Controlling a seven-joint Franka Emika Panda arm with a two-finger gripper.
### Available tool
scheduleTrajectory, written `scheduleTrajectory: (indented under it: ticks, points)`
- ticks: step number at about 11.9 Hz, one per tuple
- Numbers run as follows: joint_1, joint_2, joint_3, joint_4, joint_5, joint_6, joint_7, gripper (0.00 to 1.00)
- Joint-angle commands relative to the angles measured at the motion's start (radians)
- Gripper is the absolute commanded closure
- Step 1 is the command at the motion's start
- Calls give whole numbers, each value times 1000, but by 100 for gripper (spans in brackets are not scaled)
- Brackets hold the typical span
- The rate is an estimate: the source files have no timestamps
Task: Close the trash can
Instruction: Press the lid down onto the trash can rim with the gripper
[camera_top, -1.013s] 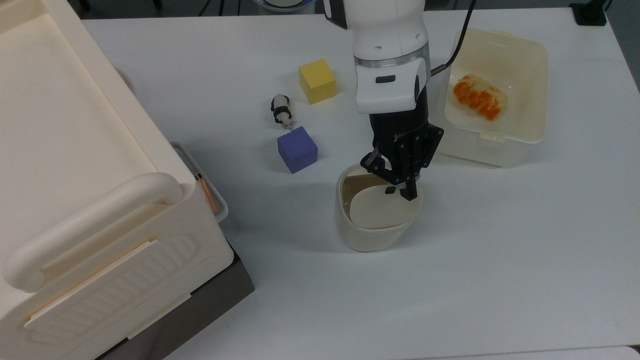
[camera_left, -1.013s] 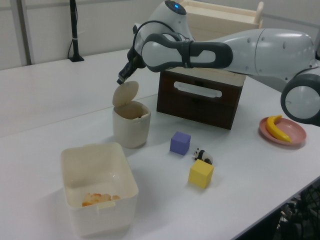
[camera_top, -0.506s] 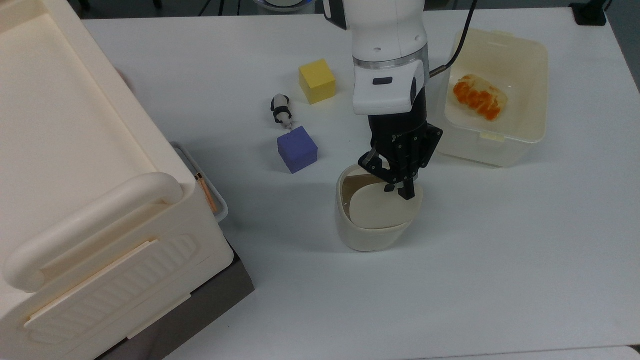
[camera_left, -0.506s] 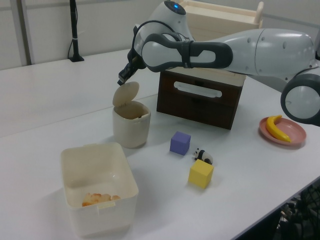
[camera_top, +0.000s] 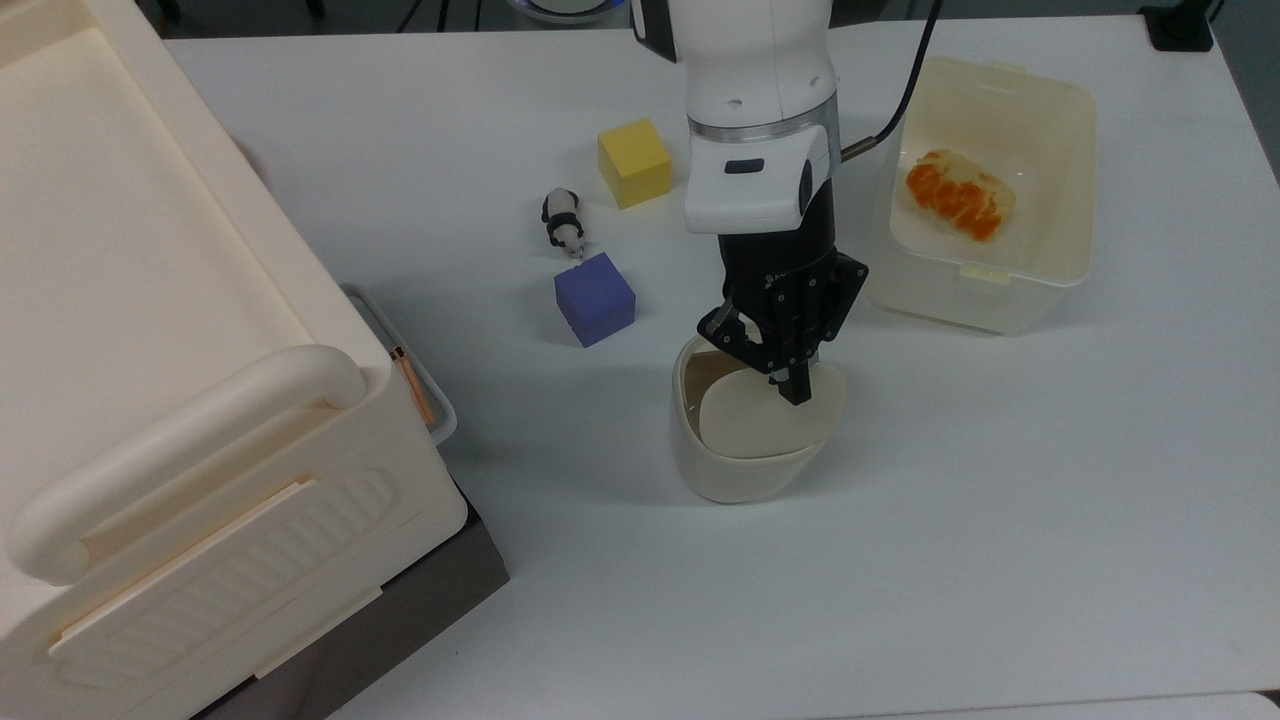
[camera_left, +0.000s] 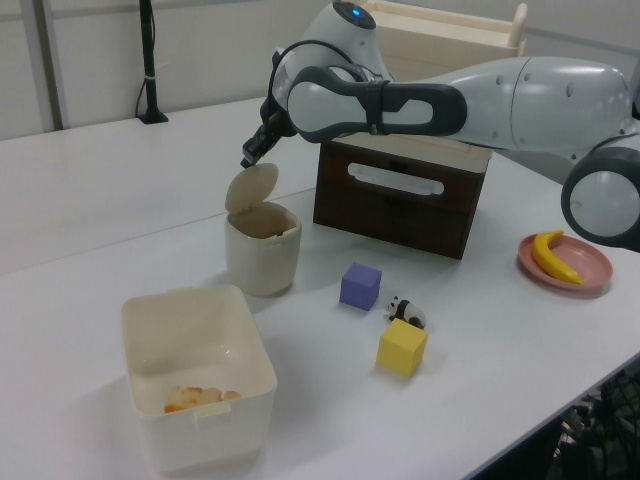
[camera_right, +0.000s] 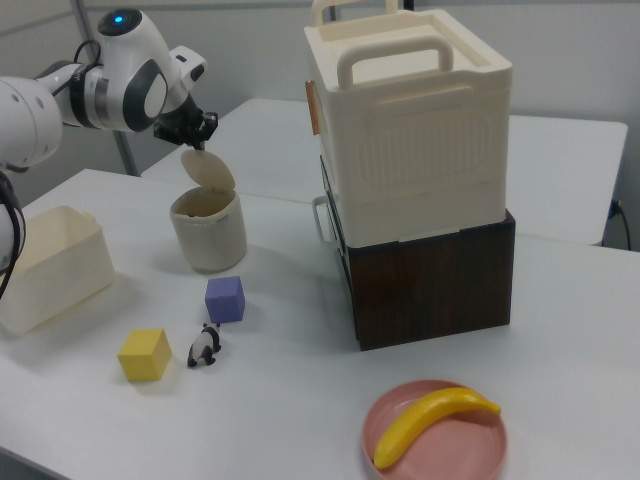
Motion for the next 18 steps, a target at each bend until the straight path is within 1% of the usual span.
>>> scheduleTrajectory:
  ticks: [1, 7, 9, 13, 14, 15, 18]
  points:
    - [7, -20, -26, -23, -4, -46, 48, 100]
    - [7, -24, -35, -33, -13, -117, 65, 100]
    - [9, -32, -35, -34, -18, -145, 107, 100]
    - [10, -40, -35, -46, -27, -175, 131, 100]
    - [12, -40, -35, -48, -42, -181, 153, 100]
    - [12, -40, -35, -54, -56, -191, 164, 100]
    - [13, -58, -35, -82, -58, -209, 165, 100]
